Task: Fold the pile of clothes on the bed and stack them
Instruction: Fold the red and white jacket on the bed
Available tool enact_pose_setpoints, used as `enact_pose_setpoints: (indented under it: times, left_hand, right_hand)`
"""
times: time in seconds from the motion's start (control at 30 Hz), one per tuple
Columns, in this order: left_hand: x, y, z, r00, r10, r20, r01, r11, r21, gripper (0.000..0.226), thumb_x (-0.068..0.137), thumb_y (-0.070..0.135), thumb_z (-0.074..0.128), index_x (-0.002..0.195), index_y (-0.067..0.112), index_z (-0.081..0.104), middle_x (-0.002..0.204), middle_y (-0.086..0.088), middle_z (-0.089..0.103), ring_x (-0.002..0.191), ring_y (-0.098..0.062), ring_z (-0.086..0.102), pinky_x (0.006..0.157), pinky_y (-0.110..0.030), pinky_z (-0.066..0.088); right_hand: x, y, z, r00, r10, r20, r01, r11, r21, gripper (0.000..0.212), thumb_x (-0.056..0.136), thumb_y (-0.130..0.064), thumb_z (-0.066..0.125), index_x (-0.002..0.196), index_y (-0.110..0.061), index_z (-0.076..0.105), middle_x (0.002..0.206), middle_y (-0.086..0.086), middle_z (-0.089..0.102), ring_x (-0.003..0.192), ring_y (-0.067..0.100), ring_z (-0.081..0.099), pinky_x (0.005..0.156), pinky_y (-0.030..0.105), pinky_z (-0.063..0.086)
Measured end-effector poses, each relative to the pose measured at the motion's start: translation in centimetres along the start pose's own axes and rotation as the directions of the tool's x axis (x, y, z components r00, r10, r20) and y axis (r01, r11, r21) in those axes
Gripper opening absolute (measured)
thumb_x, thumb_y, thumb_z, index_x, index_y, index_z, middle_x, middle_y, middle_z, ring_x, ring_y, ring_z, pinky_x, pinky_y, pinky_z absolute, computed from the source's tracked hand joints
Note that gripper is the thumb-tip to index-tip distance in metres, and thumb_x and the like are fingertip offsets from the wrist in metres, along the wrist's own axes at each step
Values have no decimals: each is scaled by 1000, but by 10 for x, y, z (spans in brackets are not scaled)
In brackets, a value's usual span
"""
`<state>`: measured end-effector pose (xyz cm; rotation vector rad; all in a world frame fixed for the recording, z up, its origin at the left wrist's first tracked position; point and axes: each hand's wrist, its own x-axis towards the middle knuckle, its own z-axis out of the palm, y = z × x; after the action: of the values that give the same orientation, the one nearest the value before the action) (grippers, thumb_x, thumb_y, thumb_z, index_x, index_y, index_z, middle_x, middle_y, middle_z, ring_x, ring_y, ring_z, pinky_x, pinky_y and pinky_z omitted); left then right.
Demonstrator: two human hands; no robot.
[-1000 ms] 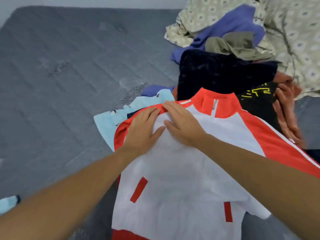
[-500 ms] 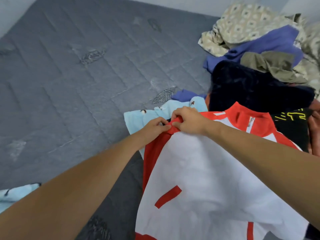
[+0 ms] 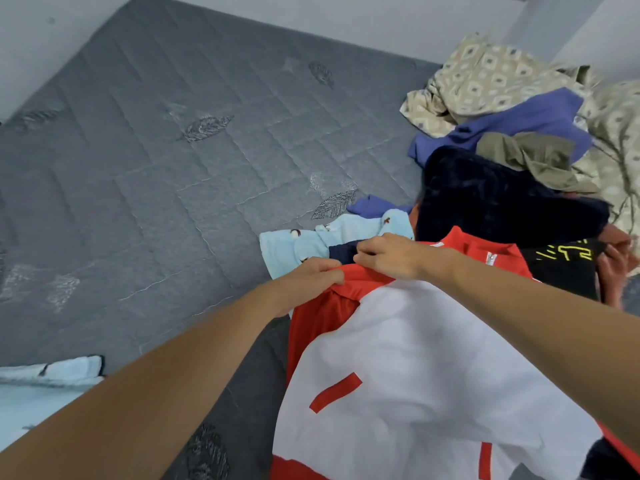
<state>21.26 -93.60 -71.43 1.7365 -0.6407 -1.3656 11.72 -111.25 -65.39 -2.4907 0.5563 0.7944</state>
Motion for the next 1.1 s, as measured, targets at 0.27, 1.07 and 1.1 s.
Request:
enact_pose_setpoints:
  times: [0.27,1.07,1.1]
  left_hand:
    - [-8,-4,17,1000,30,3,-30,998,-54,29,85,21,62,60,28,48,67,5,40,63,-8,38,62,-27,29]
    - [-13,14,13,1000,-12,14,14,987,-161,36,67,46,93,93,24,84,99,-7,81,86,-17,78,71,-26,59]
    - [-15,13,4,1000,-21,12,23,985,-172,39,63,48,94,91,22,83,97,-9,81,81,-16,77,69,-26,58]
  right_hand:
    - [-12,6,3,999,-23,39,17,987,161,30,100,-29,61,77,-22,44,73,-9,49,72,11,43,75,30,29]
    - [-35,36,-20,957,-156,-245,202,964,175,9,99,-20,68,98,-14,74,90,-5,63,79,6,58,78,26,49]
    - [-32,35,-22,955,-148,-257,192,969,154,11,100,-22,68,96,-13,72,91,0,66,81,12,59,81,31,49]
